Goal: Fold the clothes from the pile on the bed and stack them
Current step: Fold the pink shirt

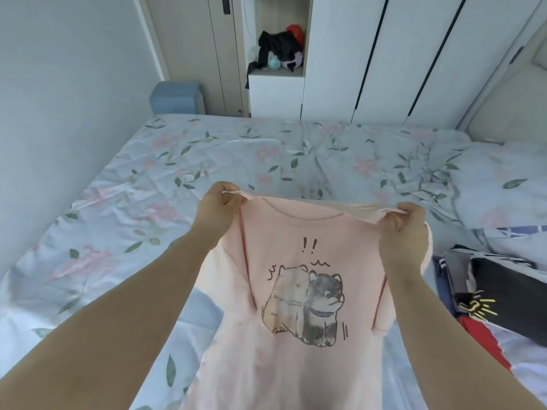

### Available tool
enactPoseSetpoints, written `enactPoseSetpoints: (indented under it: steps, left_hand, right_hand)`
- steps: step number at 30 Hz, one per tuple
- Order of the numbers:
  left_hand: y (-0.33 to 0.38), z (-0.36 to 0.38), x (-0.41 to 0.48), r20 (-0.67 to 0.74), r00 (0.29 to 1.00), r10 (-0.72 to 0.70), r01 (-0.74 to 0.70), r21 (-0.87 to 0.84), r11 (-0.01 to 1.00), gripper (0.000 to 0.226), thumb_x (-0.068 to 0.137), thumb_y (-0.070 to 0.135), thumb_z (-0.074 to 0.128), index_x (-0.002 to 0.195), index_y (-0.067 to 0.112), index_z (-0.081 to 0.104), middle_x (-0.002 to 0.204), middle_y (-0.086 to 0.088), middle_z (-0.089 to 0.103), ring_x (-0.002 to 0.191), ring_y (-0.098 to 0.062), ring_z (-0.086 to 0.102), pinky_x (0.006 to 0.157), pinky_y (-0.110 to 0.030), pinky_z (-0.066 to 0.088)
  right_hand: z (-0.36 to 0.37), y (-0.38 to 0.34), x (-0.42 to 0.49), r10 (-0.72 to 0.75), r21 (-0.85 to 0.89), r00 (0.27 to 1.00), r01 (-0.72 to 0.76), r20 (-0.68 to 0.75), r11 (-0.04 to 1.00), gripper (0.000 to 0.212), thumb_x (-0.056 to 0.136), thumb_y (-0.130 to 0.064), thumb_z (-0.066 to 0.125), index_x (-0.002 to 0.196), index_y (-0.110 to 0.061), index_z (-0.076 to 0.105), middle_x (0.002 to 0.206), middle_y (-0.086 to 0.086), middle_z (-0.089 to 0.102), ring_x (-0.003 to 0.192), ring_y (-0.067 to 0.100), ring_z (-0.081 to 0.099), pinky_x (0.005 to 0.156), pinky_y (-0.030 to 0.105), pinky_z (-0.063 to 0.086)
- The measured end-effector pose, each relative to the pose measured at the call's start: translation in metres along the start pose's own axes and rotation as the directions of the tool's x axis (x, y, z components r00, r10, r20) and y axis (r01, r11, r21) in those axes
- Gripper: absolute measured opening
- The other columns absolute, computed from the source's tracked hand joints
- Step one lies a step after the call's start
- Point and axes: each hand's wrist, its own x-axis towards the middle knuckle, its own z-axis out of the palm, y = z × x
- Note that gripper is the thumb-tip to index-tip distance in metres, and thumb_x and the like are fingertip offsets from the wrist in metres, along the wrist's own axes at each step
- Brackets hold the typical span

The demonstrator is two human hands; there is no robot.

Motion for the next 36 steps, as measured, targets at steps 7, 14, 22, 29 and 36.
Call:
enactPoseSetpoints:
  steps: [7,14,22,29,36]
  left_hand:
    - [-0.074,0.070,0.092,0.071,0.982,-0.173,0.165,0.110,0.980,0.020,0.092,0.008,0.053,0.092,0.028,0.054,0.103,-0.003,0.065,0.080,-0.018,0.054,0.085,-0.042,0.050]
    - [-0.157,0.115,0.129,0.401,0.824,-0.400,0.329,0.237,0.914,0.080,0.095,0.005,0.050,0.150,0.034,0.000,0.158,0.003,0.013,0.140,-0.022,0.027,0.106,-0.037,0.031]
    - [-0.286,0.099,0.129,0.077,0.829,-0.555,0.427,0.555,0.714,0.052,0.096,0.022,0.048,0.145,0.016,0.030,0.147,-0.010,0.035,0.121,-0.029,0.049,0.094,-0.036,0.042]
    - [-0.334,0.106,0.144,-0.088,0.759,-0.645,0.604,0.464,0.648,0.062,0.085,0.037,0.066,0.133,0.011,0.037,0.128,-0.009,0.039,0.095,-0.026,0.049,0.082,-0.034,0.042]
    - [-0.333,0.121,0.151,0.170,0.778,-0.604,0.416,0.580,0.700,0.036,0.086,0.033,0.063,0.114,0.013,0.054,0.094,0.002,0.057,0.088,-0.021,0.054,0.077,-0.031,0.045]
  right_hand:
    - [0.100,0.069,0.076,0.180,-0.049,0.959,-0.173,0.218,0.984,0.040,0.093,-0.010,0.041,0.132,-0.017,0.040,0.123,0.011,0.049,0.102,0.018,0.040,0.082,0.030,0.034]
    - [0.191,0.146,0.077,0.265,-0.259,0.855,-0.161,0.446,0.953,0.081,0.084,0.006,0.039,0.151,-0.023,0.004,0.159,0.003,0.005,0.145,0.024,0.009,0.115,0.044,0.022]
    - [0.285,0.209,-0.008,0.477,-0.527,0.491,-0.043,0.729,0.849,0.067,0.093,-0.010,0.037,0.151,-0.028,0.008,0.159,0.002,0.001,0.145,0.033,0.007,0.116,0.046,0.015]
    - [0.329,0.231,-0.035,0.636,-0.716,0.416,0.053,0.650,0.697,0.064,0.097,-0.029,0.036,0.149,-0.037,0.000,0.156,0.004,-0.022,0.142,0.040,-0.014,0.113,0.058,0.007]
    - [0.332,0.234,-0.036,0.681,-0.753,0.416,0.011,0.602,0.658,0.072,0.093,-0.019,0.038,0.148,-0.043,-0.002,0.154,-0.004,-0.027,0.142,0.035,-0.019,0.115,0.057,0.008]
